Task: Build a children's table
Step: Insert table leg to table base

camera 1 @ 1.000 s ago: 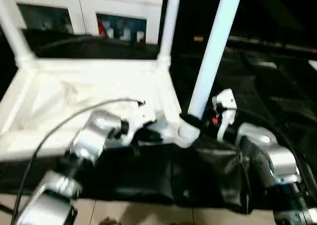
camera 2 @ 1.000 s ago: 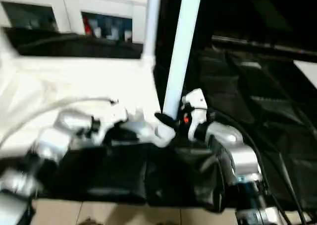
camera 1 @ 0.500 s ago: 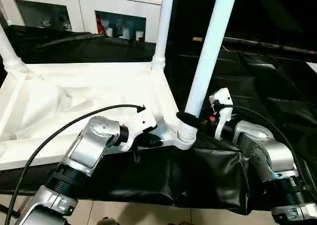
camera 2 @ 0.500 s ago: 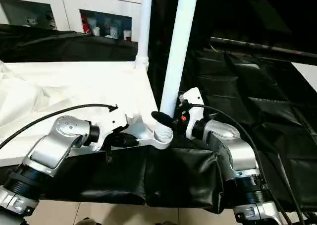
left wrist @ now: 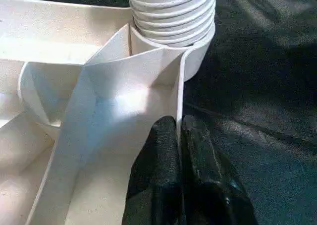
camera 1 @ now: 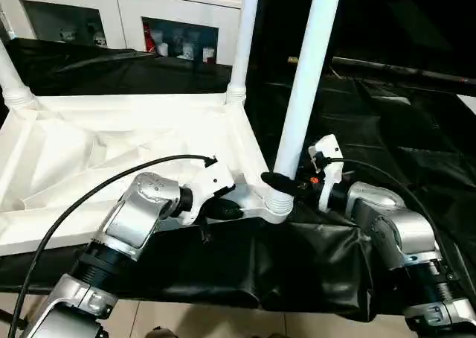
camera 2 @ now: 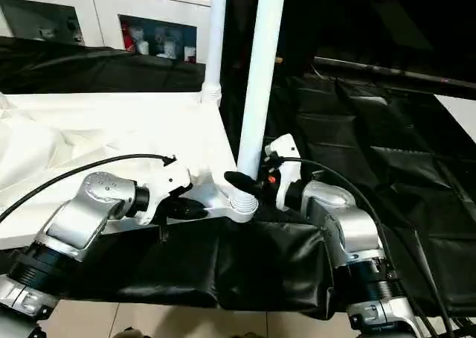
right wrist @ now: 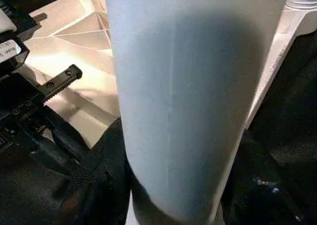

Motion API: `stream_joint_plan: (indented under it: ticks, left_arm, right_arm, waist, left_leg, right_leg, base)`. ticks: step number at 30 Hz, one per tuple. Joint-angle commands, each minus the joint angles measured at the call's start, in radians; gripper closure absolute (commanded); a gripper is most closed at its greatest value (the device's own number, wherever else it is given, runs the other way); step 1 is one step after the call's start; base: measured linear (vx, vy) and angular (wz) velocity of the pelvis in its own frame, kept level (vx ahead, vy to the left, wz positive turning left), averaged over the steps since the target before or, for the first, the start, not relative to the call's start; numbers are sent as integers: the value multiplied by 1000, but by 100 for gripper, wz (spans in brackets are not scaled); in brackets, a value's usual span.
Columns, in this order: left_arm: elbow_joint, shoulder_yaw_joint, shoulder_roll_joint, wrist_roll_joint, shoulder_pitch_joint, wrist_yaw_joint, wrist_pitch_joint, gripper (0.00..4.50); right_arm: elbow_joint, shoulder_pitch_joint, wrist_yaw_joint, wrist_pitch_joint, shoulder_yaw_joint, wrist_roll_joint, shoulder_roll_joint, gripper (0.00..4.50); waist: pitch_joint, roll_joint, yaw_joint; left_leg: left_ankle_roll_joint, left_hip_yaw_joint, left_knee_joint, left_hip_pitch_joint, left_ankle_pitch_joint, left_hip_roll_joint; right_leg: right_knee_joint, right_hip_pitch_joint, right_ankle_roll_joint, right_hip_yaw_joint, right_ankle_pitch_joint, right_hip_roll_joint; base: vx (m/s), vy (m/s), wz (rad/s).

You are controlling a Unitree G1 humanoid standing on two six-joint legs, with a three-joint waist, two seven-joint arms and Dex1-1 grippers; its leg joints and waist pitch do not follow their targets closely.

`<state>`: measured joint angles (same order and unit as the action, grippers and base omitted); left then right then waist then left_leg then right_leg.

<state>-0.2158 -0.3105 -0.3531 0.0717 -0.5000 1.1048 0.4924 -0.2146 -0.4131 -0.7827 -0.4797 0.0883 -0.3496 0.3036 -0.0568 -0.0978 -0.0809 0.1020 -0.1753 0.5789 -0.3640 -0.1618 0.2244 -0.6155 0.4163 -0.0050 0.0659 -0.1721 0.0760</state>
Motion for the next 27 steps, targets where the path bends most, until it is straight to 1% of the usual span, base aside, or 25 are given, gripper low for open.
stream_joint_plan:
  ticks: [1,3,4,5,6,7,8,9,10,11,12,13,14,16,17,18,19,21,22,23,24,27]
  left_arm:
    - [-13,40,13,-49,-15,-28,-9,450]
    - [-18,40,12,-54,-17,-25,-13,450]
    - [-19,41,11,-57,-18,-24,-12,450]
    - [-19,42,10,-59,-18,-23,-12,450]
    - [-19,42,10,-59,-18,-23,-12,450]
    - [-20,42,9,-60,-19,-23,-13,450]
    - [-19,40,6,-57,-18,-24,-15,450]
    - [-19,40,5,-57,-18,-24,-15,450]
    - [-19,41,5,-57,-18,-26,-15,450]
    - [-20,42,4,-57,-17,-26,-16,450]
    - [-21,42,3,-55,-17,-28,-21,450]
    - [-22,42,4,-54,-16,-32,-27,450]
    - [-25,44,4,-53,-16,-36,-31,450]
    - [-27,44,4,-55,-16,-37,-31,450]
    - [-28,44,3,-55,-17,-38,-34,450]
    - [-30,45,3,-57,-19,-39,-35,450]
    - [-32,45,1,-57,-22,-41,-39,450]
    - [-33,45,0,-56,-22,-41,-40,450]
    - [-35,45,-1,-56,-24,-42,-42,450]
    - [-40,46,-2,-54,-27,-44,-47,450]
    - [-41,46,-2,-54,-28,-45,-48,450]
    - [-59,50,-1,-52,-38,-52,-62,450]
  right_arm:
    - [-2,-3,-15,-18,11,2,11,260]
    - [-33,-8,-9,16,4,10,1,260]
    - [-54,-11,-5,29,-9,3,-12,260]
    - [-68,-13,-1,36,-19,-2,-22,260]
    - [-68,-13,-1,36,-19,-2,-22,260]
    - [-86,-14,3,49,-32,-9,-34,260]
    - [-111,0,-4,84,-49,-18,-44,260]
    - [-113,2,-4,86,-53,-20,-45,260]
    - [-131,17,-3,100,-76,-37,-54,260]
    - [-139,24,-2,104,-87,-45,-57,260]
    - [-147,31,-1,111,-94,-48,-58,260]
    - [-156,37,0,122,-99,-47,-59,260]
    - [-169,45,1,138,-108,-49,-61,260]
    - [-178,52,2,150,-118,-51,-66,261]
    - [-183,58,3,162,-125,-52,-71,261]
    - [-190,65,4,177,-133,-52,-76,261]
    - [-201,81,10,209,-146,-51,-86,261]
    - [-203,86,13,218,-149,-51,-89,261]
    - [-204,94,13,229,-150,-51,-92,261]
    - [-206,104,15,247,-150,-50,-96,261]
    - [-206,106,15,251,-150,-50,-96,261]
    - [-213,146,16,301,-147,-42,-102,261]
  waist:
    - [66,-3,-7]
    - [66,-3,-7]
    - [66,-3,-7]
    - [67,0,-6]
    - [66,-1,-5]
    - [67,-1,-6]
    - [66,-1,-4]
    - [67,-1,-4]
    - [68,-1,-4]
    - [68,0,-5]
    - [69,-1,-5]
    - [69,2,-5]
    - [70,1,-6]
    - [68,1,-5]
    - [67,3,-5]
    - [67,3,-6]
    - [67,7,-6]
    - [66,4,-5]
    - [66,4,-6]
    - [66,7,-6]
    - [66,7,-6]
    - [66,6,-9]
  left_leg:
    - [-10,-6,-60,4,-189,3]
    - [-8,-6,-60,4,-193,3]
    - [-8,-6,-60,4,-196,3]
    - [-6,-5,-60,3,-204,2]
    - [-5,-6,-60,3,-207,2]
    - [-4,-5,-60,3,-208,3]
    - [-4,-4,-61,3,-210,3]
    - [-4,-4,-60,4,-212,4]
    - [-5,-4,-60,3,-205,4]
    - [-10,-5,-60,4,-194,4]
    - [-12,-5,-59,4,-190,5]
    - [-13,-5,-60,4,-185,4]
    - [-15,-6,-59,4,-187,4]
    - [-13,-6,-60,4,-203,3]
    - [-8,-5,-61,4,-222,4]
    - [-6,-4,-61,5,-222,5]
    - [-4,-4,-63,5,-228,5]
    - [-3,-3,-64,4,-239,4]
    - [-4,-3,-64,5,-239,4]
    - [-4,-3,-64,5,-241,4]
    - [-4,-3,-64,5,-241,4]
    - [-6,-3,-64,6,-244,5]
  right_leg:
    - [75,-53,-135,-39,-281,54]
    - [76,-53,-134,-39,-286,54]
    - [76,-53,-134,-38,-290,54]
    - [78,-52,-135,-38,-302,55]
    - [79,-52,-134,-38,-305,55]
    - [78,-53,-134,-38,-307,56]
    - [78,-52,-135,-38,-308,57]
    - [78,-52,-137,-37,-306,57]
    - [76,-53,-140,-38,-292,56]
    - [73,-53,-150,-38,-263,55]
    - [72,-53,-153,-38,-252,54]
    - [71,-55,-160,-38,-233,54]
    - [72,-54,-160,-38,-234,54]
    - [76,-54,-154,-37,-268,55]
    - [80,-52,-145,-37,-303,56]
    - [79,-52,-145,-37,-302,56]
    - [80,-51,-145,-37,-302,56]
    - [81,-53,-141,-36,-319,55]
    - [82,-52,-139,-37,-326,56]
    - [83,-51,-137,-37,-331,56]
    - [83,-51,-137,-37,-331,56]
    - [82,-51,-141,-37,-318,56]
  base:
    - [0,0,0]
    - [0,0,0]
    - [0,0,0]
    - [0,0,0]
    - [0,0,0]
    - [0,0,0]
    - [0,0,0]
    - [0,0,0]
    - [0,0,0]
    - [0,0,0]
    - [0,0,0]
    - [0,0,0]
    - [0,0,0]
    - [0,0,0]
    - [0,0,0]
    - [0,0,0]
    - [0,0,0]
    - [0,0,0]
    - [0,0,0]
    - [0,0,0]
    - [0,0,0]
    - [0,0,0]
